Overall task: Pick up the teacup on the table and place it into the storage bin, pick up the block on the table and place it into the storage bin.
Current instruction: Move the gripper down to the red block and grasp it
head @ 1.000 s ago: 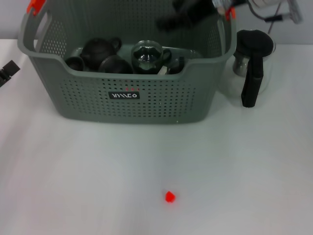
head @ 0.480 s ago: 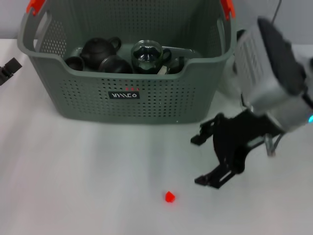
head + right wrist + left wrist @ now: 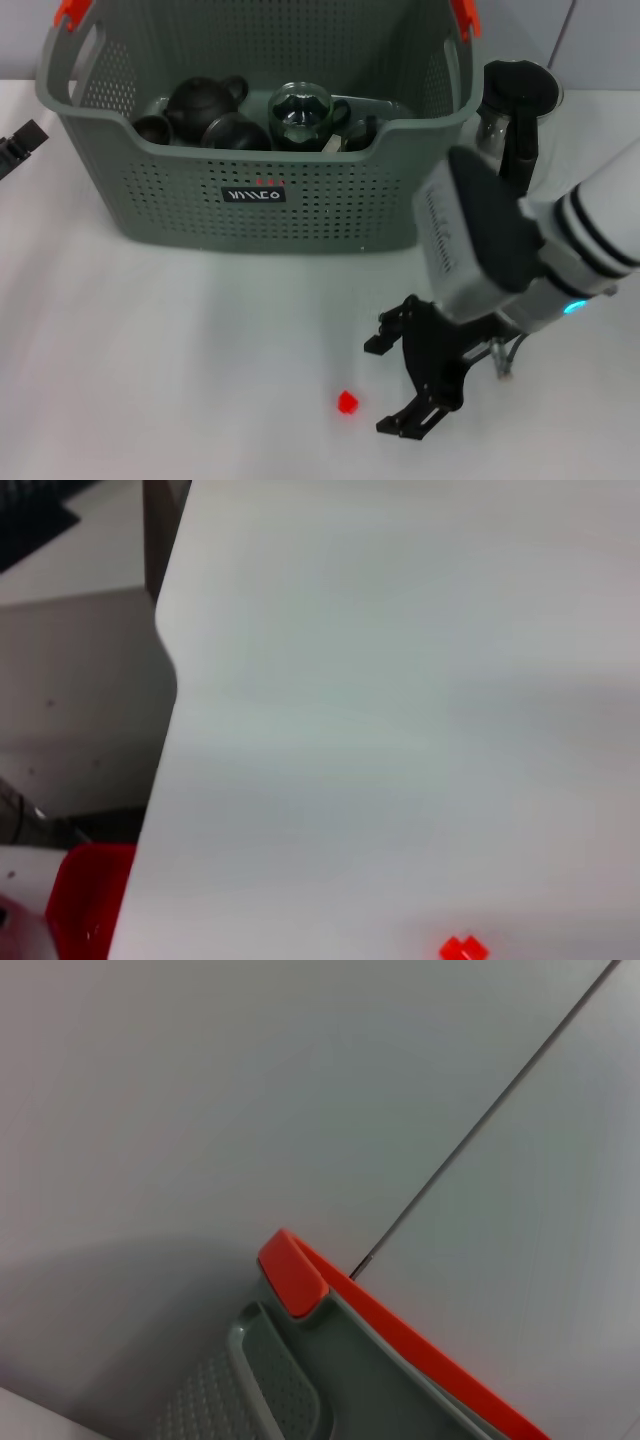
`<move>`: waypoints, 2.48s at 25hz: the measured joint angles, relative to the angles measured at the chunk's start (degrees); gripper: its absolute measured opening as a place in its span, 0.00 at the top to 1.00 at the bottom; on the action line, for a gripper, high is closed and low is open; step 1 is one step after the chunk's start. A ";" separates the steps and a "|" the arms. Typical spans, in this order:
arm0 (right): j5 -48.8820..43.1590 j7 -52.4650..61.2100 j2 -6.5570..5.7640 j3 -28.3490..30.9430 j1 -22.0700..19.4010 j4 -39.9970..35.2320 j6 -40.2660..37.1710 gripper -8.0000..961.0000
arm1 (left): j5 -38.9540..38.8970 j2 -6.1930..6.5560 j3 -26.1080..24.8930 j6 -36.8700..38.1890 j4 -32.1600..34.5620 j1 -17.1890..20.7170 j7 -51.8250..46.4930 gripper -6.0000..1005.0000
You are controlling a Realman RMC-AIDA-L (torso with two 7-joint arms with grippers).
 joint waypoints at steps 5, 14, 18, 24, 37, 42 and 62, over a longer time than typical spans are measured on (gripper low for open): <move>0.06 -0.03 0.12 -6.86 0.14 1.32 5.23 0.09 | 0.00 -0.11 0.00 0.00 0.00 0.00 0.19 0.08; 0.00 4.01 0.32 -12.69 0.67 1.39 10.94 0.24 | 0.04 -0.16 0.00 0.03 0.00 0.00 0.16 0.08; -0.25 7.50 0.34 -15.76 1.17 1.42 12.74 0.32 | 0.07 -0.16 0.00 0.05 0.00 -0.01 0.15 0.08; -0.46 12.16 0.34 -17.44 2.31 1.96 14.38 0.42 | 0.09 -0.17 0.00 0.01 -0.01 -0.09 0.08 0.08; -0.69 15.59 0.19 -17.29 4.45 5.59 16.64 0.42 | 0.09 -0.17 0.00 0.00 -0.01 0.03 0.17 0.08; -0.67 15.87 0.26 -17.48 4.51 5.23 16.35 0.42 | 0.08 -0.23 -0.01 0.00 -0.01 0.06 0.23 0.08; 0.07 17.95 0.52 -18.15 5.08 5.68 15.77 0.43 | 0.08 -0.26 0.00 0.00 -0.01 -0.07 0.32 0.08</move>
